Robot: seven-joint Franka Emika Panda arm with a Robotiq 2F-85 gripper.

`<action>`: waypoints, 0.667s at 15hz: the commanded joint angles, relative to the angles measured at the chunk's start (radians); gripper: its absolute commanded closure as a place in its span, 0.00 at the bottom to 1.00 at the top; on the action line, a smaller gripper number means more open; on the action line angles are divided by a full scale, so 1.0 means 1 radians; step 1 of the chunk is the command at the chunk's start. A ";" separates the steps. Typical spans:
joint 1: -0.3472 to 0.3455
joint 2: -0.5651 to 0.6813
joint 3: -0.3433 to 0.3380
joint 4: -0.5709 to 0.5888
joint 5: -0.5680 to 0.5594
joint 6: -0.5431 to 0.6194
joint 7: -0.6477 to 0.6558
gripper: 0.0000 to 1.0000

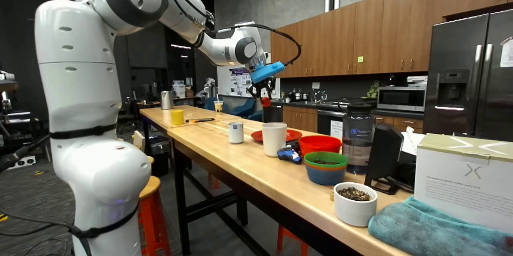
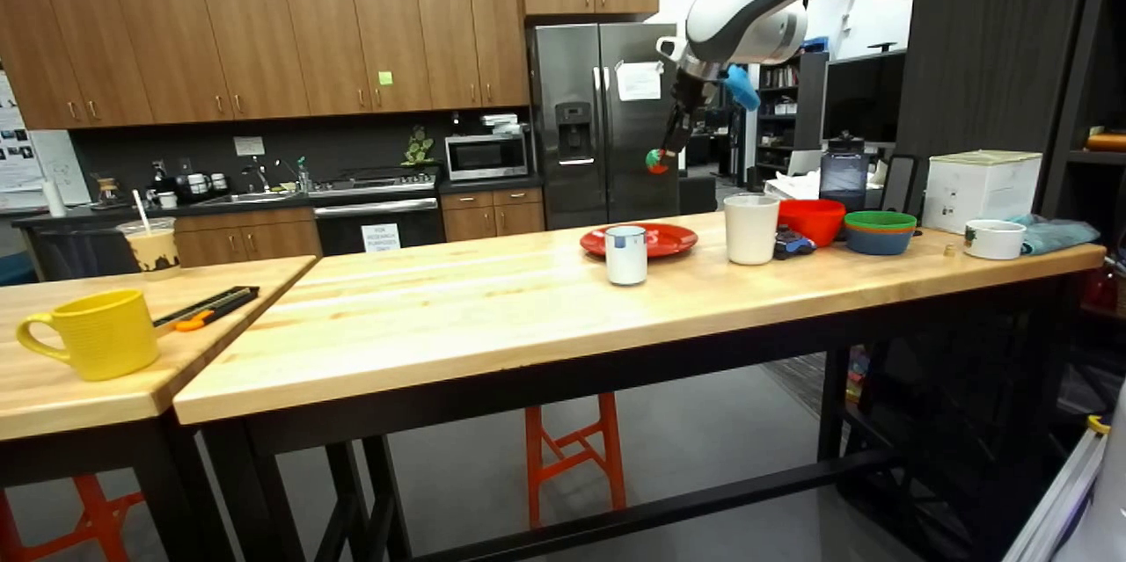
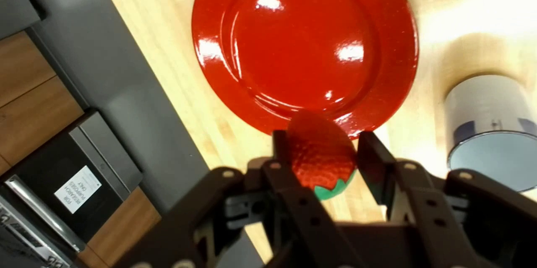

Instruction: Lift the small ball from the red plate, put it on the table and then back on the plate.

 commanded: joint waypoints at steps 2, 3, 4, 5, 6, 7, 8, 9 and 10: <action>0.021 -0.135 -0.029 -0.088 -0.035 -0.099 -0.016 0.81; 0.024 -0.155 -0.032 -0.094 -0.043 -0.126 -0.016 0.81; 0.029 -0.177 -0.035 -0.107 -0.048 -0.148 -0.019 0.81; 0.033 -0.197 -0.039 -0.116 -0.050 -0.175 -0.023 0.81; 0.038 -0.218 -0.045 -0.134 -0.044 -0.193 -0.034 0.81; 0.043 -0.240 -0.052 -0.160 -0.032 -0.207 -0.037 0.81; 0.048 -0.260 -0.058 -0.190 -0.029 -0.215 -0.037 0.81; 0.052 -0.285 -0.067 -0.243 -0.020 -0.208 -0.031 0.81; 0.054 -0.310 -0.077 -0.298 -0.018 -0.204 -0.032 0.81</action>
